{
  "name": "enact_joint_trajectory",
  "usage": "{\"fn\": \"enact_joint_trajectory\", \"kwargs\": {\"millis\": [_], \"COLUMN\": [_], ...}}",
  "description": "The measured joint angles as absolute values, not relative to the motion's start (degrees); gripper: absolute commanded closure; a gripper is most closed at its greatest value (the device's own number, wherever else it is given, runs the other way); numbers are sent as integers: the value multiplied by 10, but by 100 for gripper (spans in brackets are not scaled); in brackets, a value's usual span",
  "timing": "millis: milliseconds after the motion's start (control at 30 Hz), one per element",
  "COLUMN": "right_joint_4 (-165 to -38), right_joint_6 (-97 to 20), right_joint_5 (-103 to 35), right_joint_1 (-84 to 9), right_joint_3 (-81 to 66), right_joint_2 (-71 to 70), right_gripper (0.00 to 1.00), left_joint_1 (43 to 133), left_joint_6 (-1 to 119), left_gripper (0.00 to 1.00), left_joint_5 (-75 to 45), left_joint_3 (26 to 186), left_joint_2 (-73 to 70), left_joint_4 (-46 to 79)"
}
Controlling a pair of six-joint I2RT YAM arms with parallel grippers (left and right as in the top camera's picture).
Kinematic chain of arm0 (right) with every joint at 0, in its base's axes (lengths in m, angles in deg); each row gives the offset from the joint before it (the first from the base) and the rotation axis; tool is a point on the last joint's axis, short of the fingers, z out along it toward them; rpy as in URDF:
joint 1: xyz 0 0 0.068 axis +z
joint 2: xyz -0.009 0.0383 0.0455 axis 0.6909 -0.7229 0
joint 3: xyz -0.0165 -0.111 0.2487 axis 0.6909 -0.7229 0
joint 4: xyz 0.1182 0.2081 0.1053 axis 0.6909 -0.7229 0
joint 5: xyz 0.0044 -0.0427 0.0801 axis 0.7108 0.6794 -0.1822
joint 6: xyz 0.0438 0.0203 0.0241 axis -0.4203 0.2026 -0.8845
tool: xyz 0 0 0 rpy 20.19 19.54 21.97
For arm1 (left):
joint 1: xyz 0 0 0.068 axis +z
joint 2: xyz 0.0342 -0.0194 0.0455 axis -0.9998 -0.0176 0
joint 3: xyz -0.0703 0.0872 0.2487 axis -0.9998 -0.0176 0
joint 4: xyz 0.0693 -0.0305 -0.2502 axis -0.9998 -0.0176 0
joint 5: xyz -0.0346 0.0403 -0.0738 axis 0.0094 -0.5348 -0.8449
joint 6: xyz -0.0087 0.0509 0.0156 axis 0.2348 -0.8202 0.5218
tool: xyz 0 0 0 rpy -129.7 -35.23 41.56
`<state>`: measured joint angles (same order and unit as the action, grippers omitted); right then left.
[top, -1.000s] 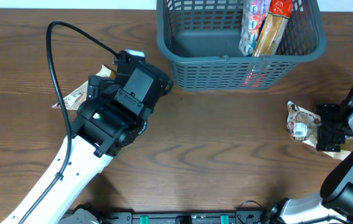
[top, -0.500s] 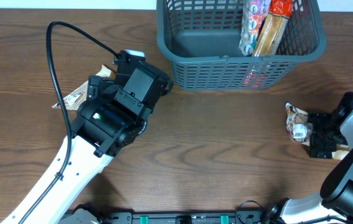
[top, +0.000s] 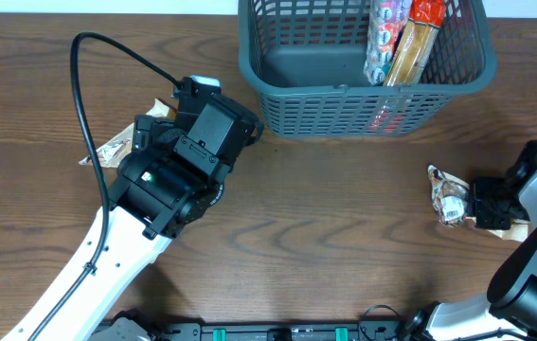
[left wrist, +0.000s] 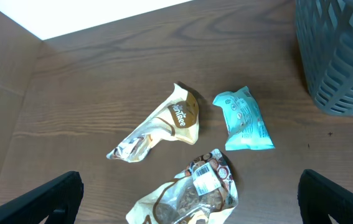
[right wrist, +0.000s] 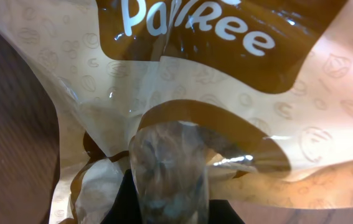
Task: Pack container
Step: 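Lift the PanTree bag and carry it left over the basket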
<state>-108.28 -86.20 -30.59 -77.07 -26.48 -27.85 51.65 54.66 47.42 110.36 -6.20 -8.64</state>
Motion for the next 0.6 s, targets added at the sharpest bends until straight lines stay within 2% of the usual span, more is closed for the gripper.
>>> {"fn": "enact_joint_trajectory", "kwargs": {"millis": [200, 400, 600], "right_joint_4": [-1139, -1235, -1259], "right_joint_6": [-822, -754, -680], "right_joint_5": [-314, -278, -287], "right_joint_1": [-775, -778, -779], "right_joint_3": [-204, -15, 170], "right_joint_2": [-247, -137, -39], "right_gripper": [99, 99, 99], "left_joint_1": [516, 516, 516], "left_joint_6": [547, 547, 547], "left_gripper": [1, 1, 1], "left_joint_5": [474, 474, 474], "left_joint_3": [1104, 1104, 1104], "left_joint_2": [-62, -62, -62], "left_joint_4": [-87, -87, -87]}}
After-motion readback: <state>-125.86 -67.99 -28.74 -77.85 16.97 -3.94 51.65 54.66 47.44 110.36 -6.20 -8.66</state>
